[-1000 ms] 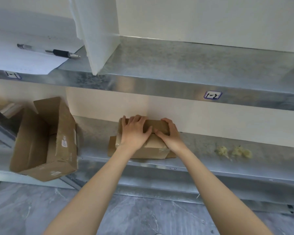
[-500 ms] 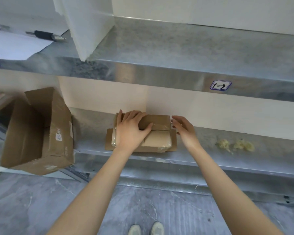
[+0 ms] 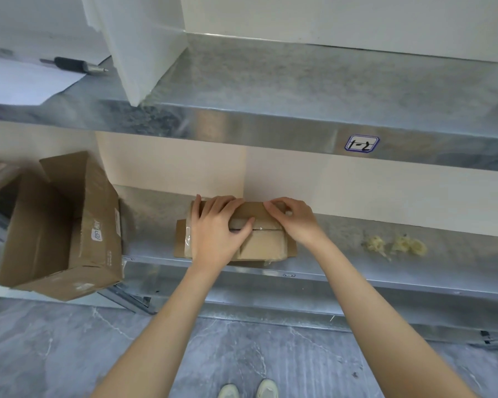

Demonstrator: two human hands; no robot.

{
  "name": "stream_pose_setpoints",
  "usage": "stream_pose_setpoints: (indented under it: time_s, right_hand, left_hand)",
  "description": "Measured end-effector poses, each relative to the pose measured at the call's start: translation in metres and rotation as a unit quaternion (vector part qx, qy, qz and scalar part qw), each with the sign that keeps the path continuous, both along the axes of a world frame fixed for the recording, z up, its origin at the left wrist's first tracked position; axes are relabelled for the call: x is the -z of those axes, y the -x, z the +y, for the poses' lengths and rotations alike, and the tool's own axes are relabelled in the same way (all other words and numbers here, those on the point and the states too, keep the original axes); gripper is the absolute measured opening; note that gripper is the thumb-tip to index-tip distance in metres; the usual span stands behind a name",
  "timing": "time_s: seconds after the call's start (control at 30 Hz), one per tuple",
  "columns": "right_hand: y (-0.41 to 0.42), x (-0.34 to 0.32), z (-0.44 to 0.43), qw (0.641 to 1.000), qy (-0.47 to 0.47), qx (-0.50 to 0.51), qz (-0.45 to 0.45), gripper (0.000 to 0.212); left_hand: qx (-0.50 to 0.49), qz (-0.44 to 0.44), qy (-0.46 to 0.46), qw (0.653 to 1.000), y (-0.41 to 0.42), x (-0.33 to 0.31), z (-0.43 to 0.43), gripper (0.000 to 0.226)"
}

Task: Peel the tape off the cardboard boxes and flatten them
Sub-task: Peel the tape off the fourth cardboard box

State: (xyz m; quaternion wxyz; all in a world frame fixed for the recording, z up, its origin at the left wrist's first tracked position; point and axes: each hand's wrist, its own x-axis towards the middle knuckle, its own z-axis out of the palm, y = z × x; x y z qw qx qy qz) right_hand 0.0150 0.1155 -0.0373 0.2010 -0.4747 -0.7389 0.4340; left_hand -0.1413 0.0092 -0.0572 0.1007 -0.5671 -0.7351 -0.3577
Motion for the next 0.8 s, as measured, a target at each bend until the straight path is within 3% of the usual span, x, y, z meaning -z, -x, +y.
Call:
stream_pose_setpoints:
  time_s: [0.47,0.73,0.8]
  right_hand:
    - [-0.002,-0.002,-0.011,0.997,-0.033,0.038,0.055,0.024]
    - [-0.005,-0.003,-0.016,0.989,-0.021,0.088,0.113,0.057]
    - [-0.009,-0.004,-0.015,0.993,-0.025,0.069,0.089,0.053]
  left_hand:
    - [0.001,0.006,-0.027,1.000,-0.003,0.004,-0.009,0.036]
    - [-0.001,0.012,-0.039,0.999,-0.005,0.005,-0.011,0.035]
    - [0.001,0.013,-0.042,0.999,-0.005,0.006,-0.012,0.035]
